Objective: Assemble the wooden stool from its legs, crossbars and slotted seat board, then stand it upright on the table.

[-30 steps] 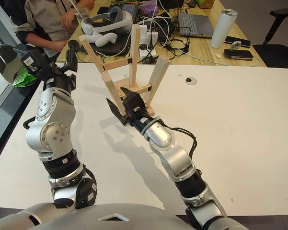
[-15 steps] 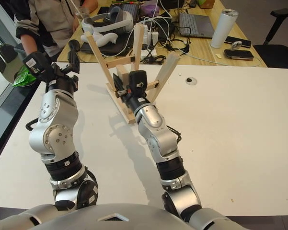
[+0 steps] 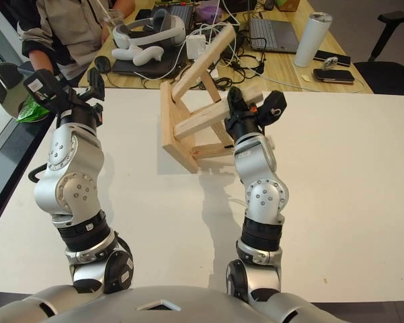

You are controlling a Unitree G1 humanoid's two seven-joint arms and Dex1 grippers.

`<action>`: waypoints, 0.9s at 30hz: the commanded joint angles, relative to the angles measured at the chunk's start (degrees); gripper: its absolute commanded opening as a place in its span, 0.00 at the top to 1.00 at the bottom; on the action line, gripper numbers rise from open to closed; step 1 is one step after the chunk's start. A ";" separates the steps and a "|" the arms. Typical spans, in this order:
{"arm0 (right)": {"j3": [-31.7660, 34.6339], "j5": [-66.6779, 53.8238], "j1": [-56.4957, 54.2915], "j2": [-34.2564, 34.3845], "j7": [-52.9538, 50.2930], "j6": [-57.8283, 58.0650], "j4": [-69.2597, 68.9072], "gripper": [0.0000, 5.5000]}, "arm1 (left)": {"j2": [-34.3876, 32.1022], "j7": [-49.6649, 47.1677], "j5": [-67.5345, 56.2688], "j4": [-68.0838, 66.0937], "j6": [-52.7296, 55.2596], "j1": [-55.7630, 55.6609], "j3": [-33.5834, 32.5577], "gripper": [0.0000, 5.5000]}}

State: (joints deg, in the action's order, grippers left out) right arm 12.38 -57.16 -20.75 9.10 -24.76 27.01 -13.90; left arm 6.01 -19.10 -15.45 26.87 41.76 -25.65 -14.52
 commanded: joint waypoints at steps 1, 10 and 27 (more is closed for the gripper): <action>3.25 -3.51 8.76 13.49 -4.29 -7.42 3.12 0.75 | -1.11 0.67 0.67 -1.06 1.03 -1.50 1.25 0.29; 4.40 -1.78 11.58 16.17 -8.15 -23.08 6.64 0.47 | -1.71 1.64 0.53 -1.64 2.04 -2.04 1.64 0.29; -6.13 34.18 12.85 -28.89 -7.78 7.30 -28.85 0.31 | 0.85 0.61 1.10 4.28 2.35 5.92 2.49 0.29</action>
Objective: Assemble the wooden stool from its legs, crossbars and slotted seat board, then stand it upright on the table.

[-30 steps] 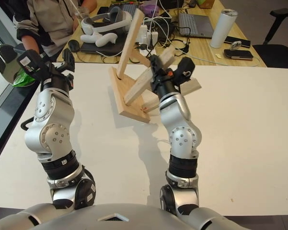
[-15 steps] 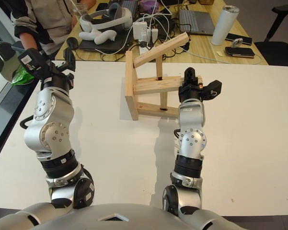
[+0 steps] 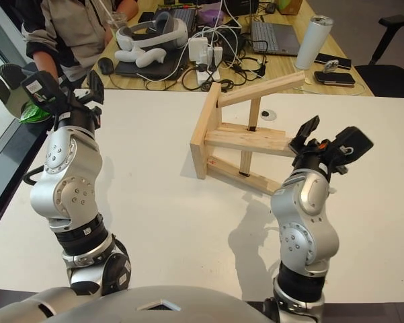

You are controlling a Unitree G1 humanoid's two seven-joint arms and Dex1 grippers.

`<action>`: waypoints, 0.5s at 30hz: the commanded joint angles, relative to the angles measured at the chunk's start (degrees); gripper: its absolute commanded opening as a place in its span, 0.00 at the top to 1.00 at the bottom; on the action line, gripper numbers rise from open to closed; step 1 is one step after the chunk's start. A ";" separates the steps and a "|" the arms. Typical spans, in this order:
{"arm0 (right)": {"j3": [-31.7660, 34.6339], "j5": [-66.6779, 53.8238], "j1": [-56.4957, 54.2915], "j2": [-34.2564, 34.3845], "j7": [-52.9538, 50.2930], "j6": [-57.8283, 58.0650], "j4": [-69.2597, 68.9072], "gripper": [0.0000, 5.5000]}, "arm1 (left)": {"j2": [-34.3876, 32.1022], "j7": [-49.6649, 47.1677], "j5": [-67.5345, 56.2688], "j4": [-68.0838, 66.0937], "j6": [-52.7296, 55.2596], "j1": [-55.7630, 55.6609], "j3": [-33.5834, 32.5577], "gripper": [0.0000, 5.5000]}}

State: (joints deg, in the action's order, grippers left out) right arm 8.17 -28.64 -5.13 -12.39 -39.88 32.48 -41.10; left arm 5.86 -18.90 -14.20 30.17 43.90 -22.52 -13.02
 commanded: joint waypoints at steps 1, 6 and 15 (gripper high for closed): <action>-3.33 7.90 -3.33 -10.06 10.27 2.08 -2.10 0.31 | 1.11 0.80 -0.17 1.06 0.14 3.63 1.21 0.29; -24.16 20.77 -9.15 -28.95 36.51 2.94 -3.85 0.31 | 6.43 4.02 -5.73 -1.36 -0.57 14.08 0.28 0.29; -43.03 45.49 -7.75 -45.68 62.89 2.13 2.99 0.31 | -0.69 9.83 -10.47 2.82 -1.50 27.02 11.43 0.29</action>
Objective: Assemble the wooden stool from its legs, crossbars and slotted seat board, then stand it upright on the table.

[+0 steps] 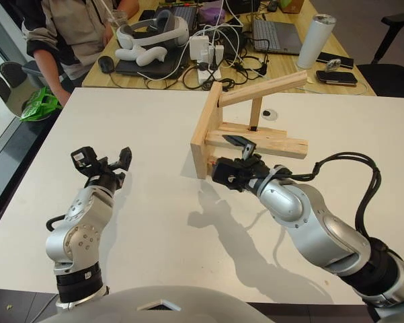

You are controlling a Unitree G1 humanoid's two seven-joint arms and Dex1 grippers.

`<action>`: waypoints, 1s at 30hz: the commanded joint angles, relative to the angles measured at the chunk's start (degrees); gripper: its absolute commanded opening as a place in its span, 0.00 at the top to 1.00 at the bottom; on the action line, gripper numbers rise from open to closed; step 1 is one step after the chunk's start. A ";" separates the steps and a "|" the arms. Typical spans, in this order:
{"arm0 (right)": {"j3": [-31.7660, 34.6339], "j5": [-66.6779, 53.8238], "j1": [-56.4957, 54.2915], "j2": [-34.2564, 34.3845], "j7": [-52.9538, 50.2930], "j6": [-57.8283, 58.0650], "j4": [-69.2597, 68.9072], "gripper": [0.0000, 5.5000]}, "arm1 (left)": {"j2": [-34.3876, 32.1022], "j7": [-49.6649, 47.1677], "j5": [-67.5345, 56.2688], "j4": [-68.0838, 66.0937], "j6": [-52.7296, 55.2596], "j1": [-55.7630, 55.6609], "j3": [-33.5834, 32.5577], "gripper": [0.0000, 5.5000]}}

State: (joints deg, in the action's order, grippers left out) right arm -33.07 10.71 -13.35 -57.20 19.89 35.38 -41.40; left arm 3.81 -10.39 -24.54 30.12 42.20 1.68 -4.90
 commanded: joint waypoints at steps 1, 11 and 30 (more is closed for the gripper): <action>-1.79 8.06 0.65 -0.41 3.23 -1.57 4.93 0.31 | 0.86 1.59 -0.21 3.25 0.29 3.30 3.72 0.29; 1.32 19.38 -6.25 13.75 0.08 -14.39 17.18 0.31 | 0.47 1.74 0.73 3.56 0.45 2.89 7.76 0.29; 4.69 27.99 -11.76 23.45 1.40 -22.67 43.31 0.09 | 1.14 3.79 0.60 -4.24 -4.27 3.70 8.51 0.29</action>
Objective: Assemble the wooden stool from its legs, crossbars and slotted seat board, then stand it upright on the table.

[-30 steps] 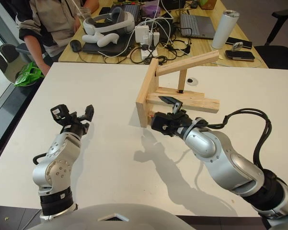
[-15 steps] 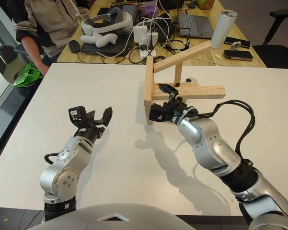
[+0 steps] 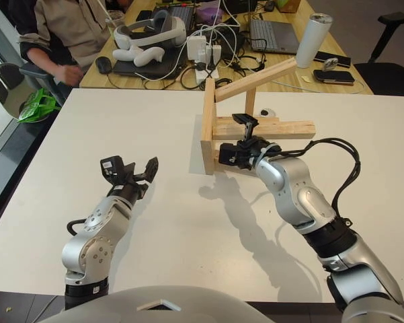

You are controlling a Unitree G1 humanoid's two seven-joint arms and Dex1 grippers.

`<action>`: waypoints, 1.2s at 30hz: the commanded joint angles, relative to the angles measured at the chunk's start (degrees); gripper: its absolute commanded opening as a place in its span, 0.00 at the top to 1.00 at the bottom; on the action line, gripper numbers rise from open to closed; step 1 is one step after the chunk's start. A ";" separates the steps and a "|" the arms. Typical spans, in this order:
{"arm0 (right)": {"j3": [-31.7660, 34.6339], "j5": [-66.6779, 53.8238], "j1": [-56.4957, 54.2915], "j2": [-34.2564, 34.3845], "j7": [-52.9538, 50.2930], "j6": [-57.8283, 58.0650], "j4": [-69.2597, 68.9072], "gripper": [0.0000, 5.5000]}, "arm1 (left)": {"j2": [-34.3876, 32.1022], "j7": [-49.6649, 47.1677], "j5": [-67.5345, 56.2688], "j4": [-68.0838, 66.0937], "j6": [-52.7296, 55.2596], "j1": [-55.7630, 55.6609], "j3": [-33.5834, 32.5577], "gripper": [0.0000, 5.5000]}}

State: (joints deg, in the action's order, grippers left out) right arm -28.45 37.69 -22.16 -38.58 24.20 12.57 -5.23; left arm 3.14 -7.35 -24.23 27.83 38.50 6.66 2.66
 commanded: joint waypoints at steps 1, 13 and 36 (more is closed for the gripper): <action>0.60 0.70 -3.09 6.32 -3.63 0.71 8.61 0.09 | 1.69 1.02 0.27 -2.37 -0.62 -1.62 1.12 0.29; 10.82 -12.11 2.75 22.12 -8.67 5.17 5.51 0.16 | 1.36 1.49 0.34 -2.85 -0.98 -1.81 1.21 0.29; 31.38 -43.10 1.33 50.84 -11.85 18.58 -6.08 0.31 | 1.15 1.03 0.98 -3.98 -2.38 -3.06 0.50 0.29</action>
State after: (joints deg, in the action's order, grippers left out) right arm -0.26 1.95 -22.88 6.53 14.15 26.30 -12.55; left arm 3.06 -5.89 -24.16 24.12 36.44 4.45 3.34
